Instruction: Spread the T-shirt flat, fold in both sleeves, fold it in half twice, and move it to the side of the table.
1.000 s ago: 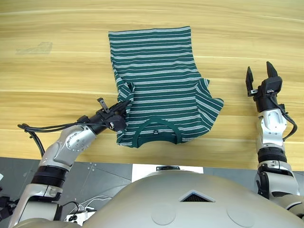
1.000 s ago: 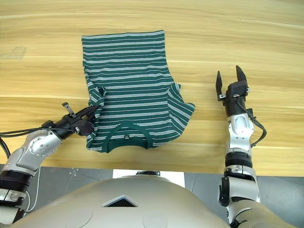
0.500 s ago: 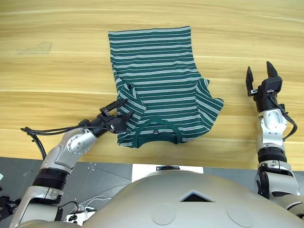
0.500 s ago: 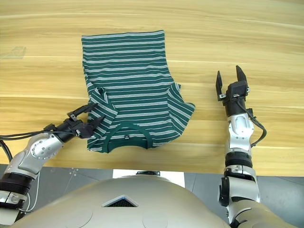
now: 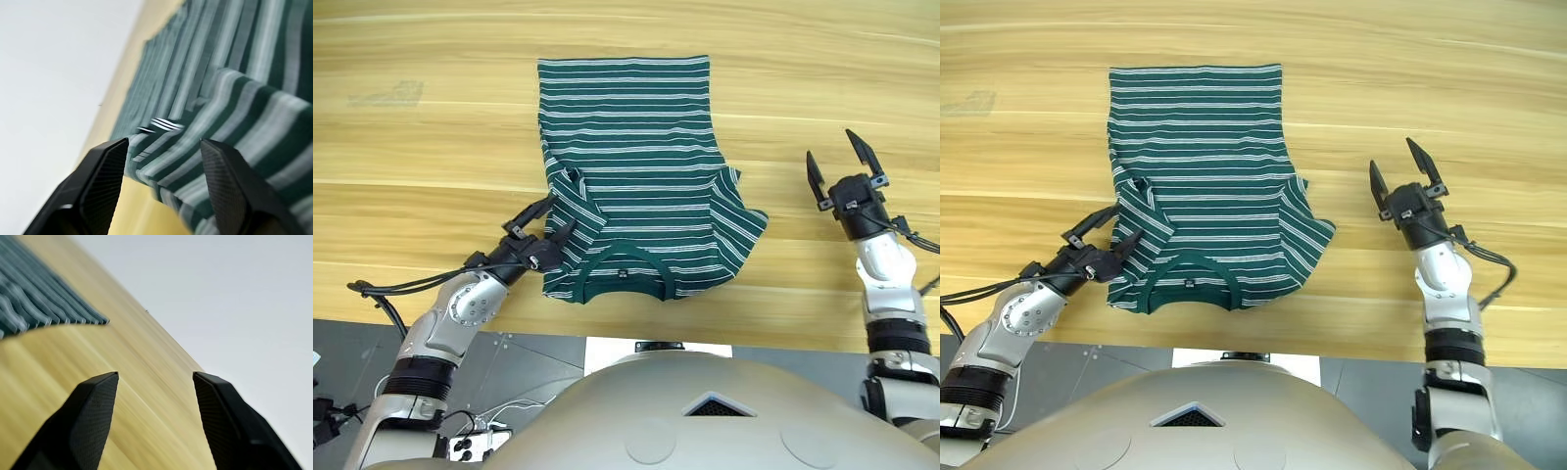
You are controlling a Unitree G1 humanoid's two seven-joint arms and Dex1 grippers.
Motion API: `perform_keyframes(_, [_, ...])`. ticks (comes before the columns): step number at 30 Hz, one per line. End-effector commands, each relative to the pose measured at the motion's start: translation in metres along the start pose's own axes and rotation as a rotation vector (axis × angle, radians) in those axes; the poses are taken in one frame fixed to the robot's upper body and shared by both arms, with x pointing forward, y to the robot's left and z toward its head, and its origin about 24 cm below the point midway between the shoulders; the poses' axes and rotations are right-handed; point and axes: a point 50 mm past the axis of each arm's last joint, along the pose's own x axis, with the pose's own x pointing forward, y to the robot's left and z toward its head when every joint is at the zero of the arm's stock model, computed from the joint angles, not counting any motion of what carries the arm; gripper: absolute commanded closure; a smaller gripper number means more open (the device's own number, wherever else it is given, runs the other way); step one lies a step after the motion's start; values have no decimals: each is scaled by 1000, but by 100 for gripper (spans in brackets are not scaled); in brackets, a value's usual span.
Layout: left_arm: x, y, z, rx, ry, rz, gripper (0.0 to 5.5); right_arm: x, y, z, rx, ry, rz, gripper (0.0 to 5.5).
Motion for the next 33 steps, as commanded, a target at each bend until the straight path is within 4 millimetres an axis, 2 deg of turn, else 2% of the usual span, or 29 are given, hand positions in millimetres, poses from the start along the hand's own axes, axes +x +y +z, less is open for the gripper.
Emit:
perform_keyframes(1, [19,26,14,-29,-94,231,277,-39,-3,-4,-229,88,166,269])
perform_keyframes(5, [25,36,26,-77,-160,349,277,-65,20,16,-252,47,412,269])
perform_keyframes(9, [27,64,26,-111,-170,545,277,-76,35,25,-210,25,533,269])
perform_keyframes(11, [29,70,24,-91,-151,584,277,-70,43,27,-195,5,540,269])
perform_keyframes(15, [33,68,27,-68,-144,584,277,-43,54,27,-232,-43,482,269])
perform_keyframes(20, [37,60,28,-74,-146,547,277,-16,63,26,-264,-85,436,269])
perform_keyframes(28, [41,52,28,-101,-142,527,277,-12,65,22,-265,-101,426,269])
perform_keyframes(33, [46,49,27,-119,-145,517,274,-16,70,25,-265,-124,478,352])
